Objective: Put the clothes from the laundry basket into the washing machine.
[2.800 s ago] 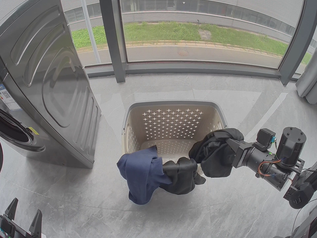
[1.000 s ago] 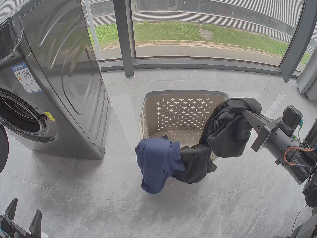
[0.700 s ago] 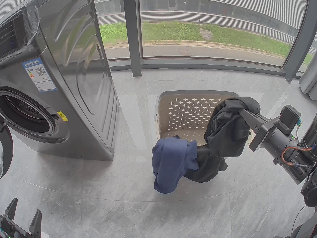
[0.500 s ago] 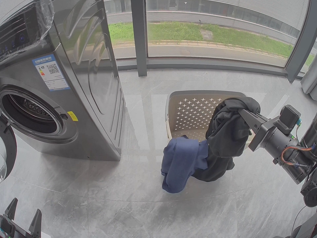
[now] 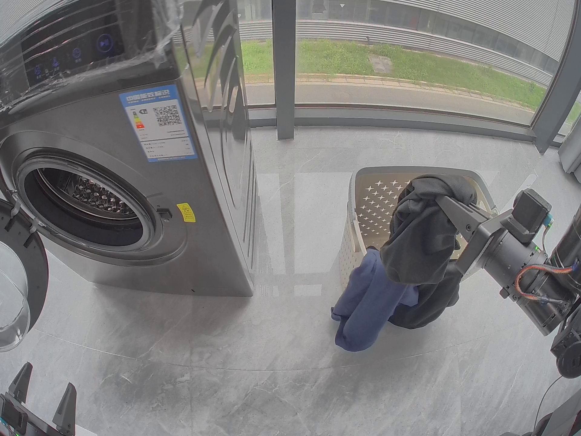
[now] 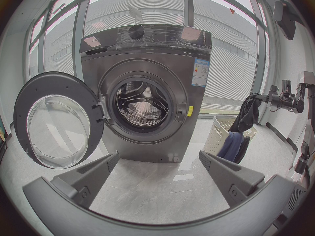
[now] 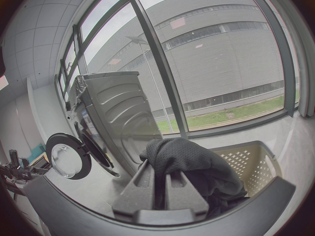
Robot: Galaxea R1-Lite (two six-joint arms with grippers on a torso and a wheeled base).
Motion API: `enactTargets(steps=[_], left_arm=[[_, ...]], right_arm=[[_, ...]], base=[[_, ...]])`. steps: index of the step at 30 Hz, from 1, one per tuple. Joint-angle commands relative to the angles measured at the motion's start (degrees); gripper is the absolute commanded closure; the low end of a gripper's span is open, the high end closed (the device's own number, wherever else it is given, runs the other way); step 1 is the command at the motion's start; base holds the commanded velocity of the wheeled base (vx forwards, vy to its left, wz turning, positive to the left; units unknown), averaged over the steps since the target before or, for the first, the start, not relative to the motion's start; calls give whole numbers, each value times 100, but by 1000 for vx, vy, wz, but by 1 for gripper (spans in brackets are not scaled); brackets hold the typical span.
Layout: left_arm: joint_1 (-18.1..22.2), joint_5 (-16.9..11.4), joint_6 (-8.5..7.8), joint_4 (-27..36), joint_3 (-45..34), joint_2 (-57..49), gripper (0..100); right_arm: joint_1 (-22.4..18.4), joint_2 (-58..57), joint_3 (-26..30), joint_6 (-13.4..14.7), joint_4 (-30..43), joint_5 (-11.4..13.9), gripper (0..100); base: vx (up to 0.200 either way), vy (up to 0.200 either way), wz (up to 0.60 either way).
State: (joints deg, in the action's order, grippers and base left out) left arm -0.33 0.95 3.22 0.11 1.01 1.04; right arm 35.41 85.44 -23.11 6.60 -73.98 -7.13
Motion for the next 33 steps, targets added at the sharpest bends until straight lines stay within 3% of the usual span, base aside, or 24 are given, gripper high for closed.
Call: enactTargets(steps=[1,4,19,25,33], left_arm=[[-2,2,3,7,-92,-104,0],[-2,2,3,7,-92,-104,0],[-2,2,3,7,-92,-104,0],[-2,2,3,7,-92,-104,0],[-2,2,3,7,-92,-104,0]], right_arm=[[1,-1,0,8,-2,1,100],[1,-10,-9,17,-2,1,100],[1,51,9,26,-2,19,100],[1,43,26,26,-2,28,100],[1,51,26,26,7,28,100]], base=[[0,0,0],[0,0,0],[-200,0,0],[0,0,0],[0,200,0]])
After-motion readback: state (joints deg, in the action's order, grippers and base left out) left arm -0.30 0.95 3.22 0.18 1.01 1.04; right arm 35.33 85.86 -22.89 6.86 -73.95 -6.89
